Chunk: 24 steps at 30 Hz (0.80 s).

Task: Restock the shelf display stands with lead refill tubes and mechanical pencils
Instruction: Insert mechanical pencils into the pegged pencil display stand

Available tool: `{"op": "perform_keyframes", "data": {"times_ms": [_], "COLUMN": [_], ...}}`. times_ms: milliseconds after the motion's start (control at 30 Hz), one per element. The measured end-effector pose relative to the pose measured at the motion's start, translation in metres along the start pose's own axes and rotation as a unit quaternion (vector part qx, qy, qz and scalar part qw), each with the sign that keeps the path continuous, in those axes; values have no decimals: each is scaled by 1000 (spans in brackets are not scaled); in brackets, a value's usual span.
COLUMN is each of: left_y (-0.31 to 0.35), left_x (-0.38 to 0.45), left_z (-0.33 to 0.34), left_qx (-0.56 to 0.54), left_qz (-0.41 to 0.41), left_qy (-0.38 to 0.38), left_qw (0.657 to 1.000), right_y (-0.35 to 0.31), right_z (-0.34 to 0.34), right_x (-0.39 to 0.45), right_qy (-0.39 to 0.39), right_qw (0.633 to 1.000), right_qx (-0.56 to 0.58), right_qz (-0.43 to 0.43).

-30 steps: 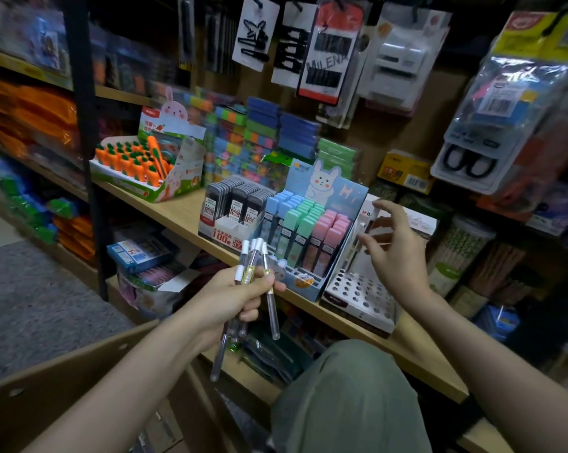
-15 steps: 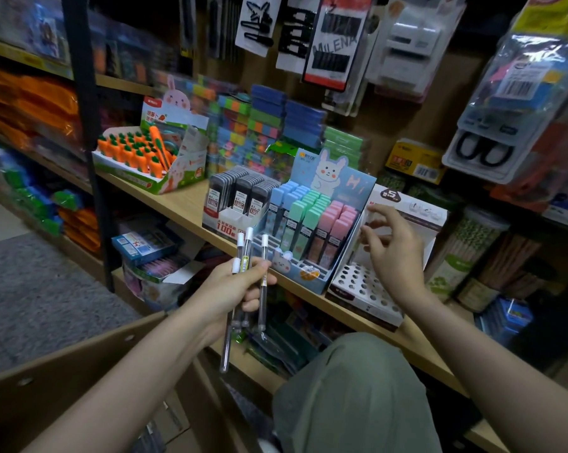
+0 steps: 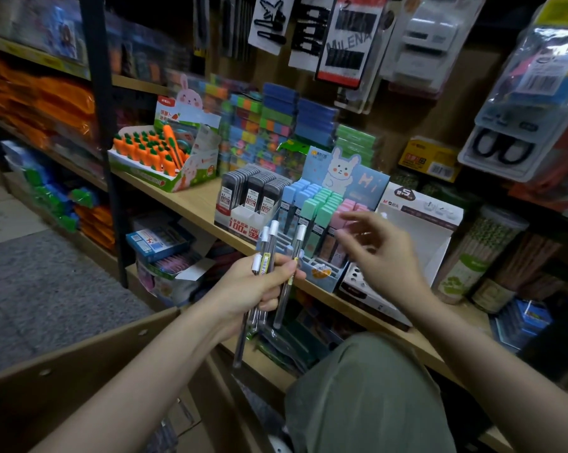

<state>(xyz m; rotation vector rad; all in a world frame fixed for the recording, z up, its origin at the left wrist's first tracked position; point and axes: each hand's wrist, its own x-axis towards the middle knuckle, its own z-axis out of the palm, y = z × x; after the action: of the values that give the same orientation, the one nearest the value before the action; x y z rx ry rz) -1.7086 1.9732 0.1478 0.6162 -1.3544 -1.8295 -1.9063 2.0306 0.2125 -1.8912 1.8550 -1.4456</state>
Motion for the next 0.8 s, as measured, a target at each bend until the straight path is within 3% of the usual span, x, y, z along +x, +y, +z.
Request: {"op": "perform_keyframes", "data": {"times_ms": [100, 267, 400, 533, 633, 800], "left_y": [4, 9, 9, 6, 3, -1], "left_x": [-2, -7, -4, 0, 4, 5], "left_z": [5, 6, 5, -1, 0, 1], "left_qx": [-6, 10, -36, -113, -162, -220], "left_qz": [-7, -5, -54, -132, -168, -177], "left_qy": [-11, -40, 56, 114, 135, 123], "left_qw": [1000, 999, 996, 978, 963, 951], "right_y": [-19, -29, -27, -6, 15, 41], "right_z": [20, 28, -2, -49, -56, -43], "right_x": [-5, -8, 8, 22, 21, 15], "right_qy": [-81, -94, -4, 126, 131, 130], "right_qw": [995, 990, 991, 987, 981, 981], "right_qx": [64, 108, 137, -46, -108, -107], "right_qz": [6, 4, 2, -84, -95, -96]}}
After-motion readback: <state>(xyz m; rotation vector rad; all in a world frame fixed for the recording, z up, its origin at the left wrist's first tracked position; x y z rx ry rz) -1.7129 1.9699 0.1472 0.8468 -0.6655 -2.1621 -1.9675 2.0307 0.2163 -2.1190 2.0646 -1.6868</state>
